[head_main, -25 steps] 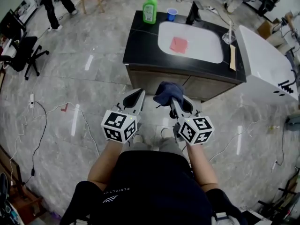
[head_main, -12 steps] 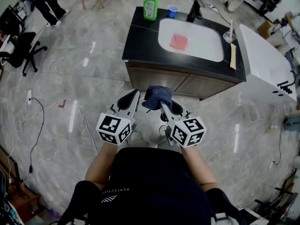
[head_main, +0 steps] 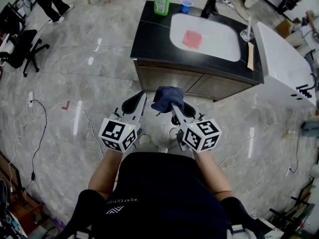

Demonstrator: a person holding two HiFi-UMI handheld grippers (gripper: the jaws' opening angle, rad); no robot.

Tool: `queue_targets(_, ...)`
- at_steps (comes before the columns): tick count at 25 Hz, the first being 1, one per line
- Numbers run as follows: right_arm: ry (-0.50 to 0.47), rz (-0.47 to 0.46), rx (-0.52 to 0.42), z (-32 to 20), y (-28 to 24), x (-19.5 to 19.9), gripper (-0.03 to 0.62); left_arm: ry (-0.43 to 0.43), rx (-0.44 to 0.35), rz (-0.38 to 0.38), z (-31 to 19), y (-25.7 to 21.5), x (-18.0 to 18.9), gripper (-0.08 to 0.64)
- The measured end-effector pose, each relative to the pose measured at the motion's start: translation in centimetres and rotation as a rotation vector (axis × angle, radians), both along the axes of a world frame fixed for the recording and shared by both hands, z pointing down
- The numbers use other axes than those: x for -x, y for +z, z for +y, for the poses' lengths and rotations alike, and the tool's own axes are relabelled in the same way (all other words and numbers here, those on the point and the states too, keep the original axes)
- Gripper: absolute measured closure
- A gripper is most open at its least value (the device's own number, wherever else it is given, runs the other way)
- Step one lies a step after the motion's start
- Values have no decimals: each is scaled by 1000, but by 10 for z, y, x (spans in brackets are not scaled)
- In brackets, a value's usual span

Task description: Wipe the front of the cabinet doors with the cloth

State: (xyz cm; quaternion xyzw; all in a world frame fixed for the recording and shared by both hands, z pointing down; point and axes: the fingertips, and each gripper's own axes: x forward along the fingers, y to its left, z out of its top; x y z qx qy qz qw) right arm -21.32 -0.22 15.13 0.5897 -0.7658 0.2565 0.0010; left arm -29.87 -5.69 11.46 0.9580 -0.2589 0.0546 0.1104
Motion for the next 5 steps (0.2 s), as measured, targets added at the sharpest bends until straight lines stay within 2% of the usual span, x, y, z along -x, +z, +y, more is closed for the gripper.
queue_targets(5,4,-1,12,-3,5,-5,522,3,2,-7,-5,4,-1,552)
